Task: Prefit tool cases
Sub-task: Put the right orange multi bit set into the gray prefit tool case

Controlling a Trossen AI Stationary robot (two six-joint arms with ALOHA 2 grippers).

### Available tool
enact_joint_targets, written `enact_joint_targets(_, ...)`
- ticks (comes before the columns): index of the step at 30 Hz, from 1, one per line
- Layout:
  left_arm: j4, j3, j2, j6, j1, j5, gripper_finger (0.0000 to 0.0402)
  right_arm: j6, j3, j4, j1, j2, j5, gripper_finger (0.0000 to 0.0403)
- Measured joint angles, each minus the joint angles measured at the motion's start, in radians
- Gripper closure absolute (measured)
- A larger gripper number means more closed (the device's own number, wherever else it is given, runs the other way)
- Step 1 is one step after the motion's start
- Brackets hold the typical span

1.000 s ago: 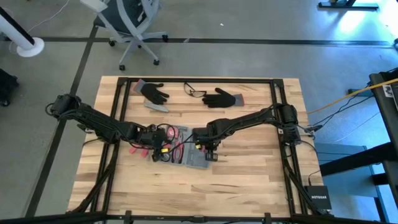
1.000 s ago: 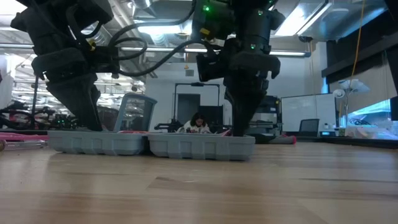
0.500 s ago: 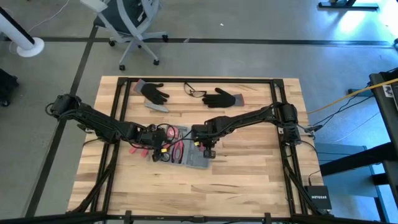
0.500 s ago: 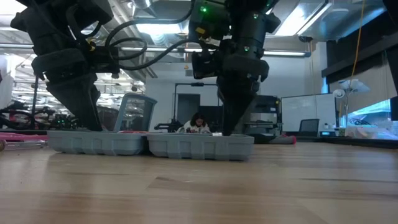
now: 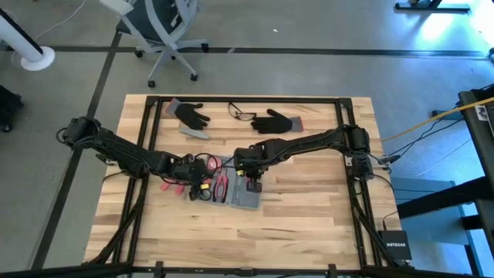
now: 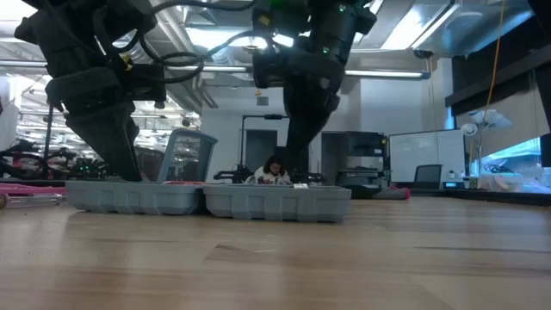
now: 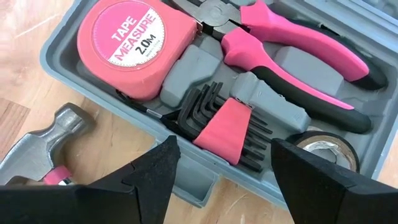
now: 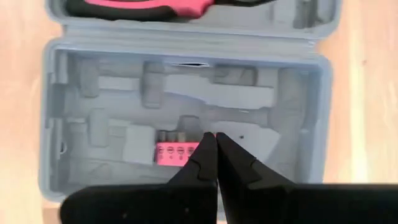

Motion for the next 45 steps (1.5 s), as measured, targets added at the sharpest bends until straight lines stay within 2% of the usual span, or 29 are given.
enact_joint_targets(13,0.004,0.000,0.000,-0.003,0.000,-0.007,0.0153,0.034,-0.047,0.067,0.003,0.034,-0.007,0.0403)
enact_joint_targets(26,0.004,0.000,0.000,-0.023,0.000,-0.035,0.0153,0.051,-0.044,0.046,-0.006,0.049,-0.007,0.0403)
enact_joint_targets(33,0.004,0.000,0.000,-0.023,0.005,-0.040,0.0153,0.047,0.016,0.057,-0.038,0.043,0.010,0.0403)
enact_joint_targets(38,-0.004,0.000,0.000,-0.023,0.007,-0.042,0.0153,0.048,0.043,-0.025,-0.046,0.036,0.011,0.0403)
enact_joint_targets(45,-0.011,0.000,0.000,-0.022,0.007,-0.042,0.0153,0.087,0.044,-0.071,-0.028,0.033,-0.047,0.0403)
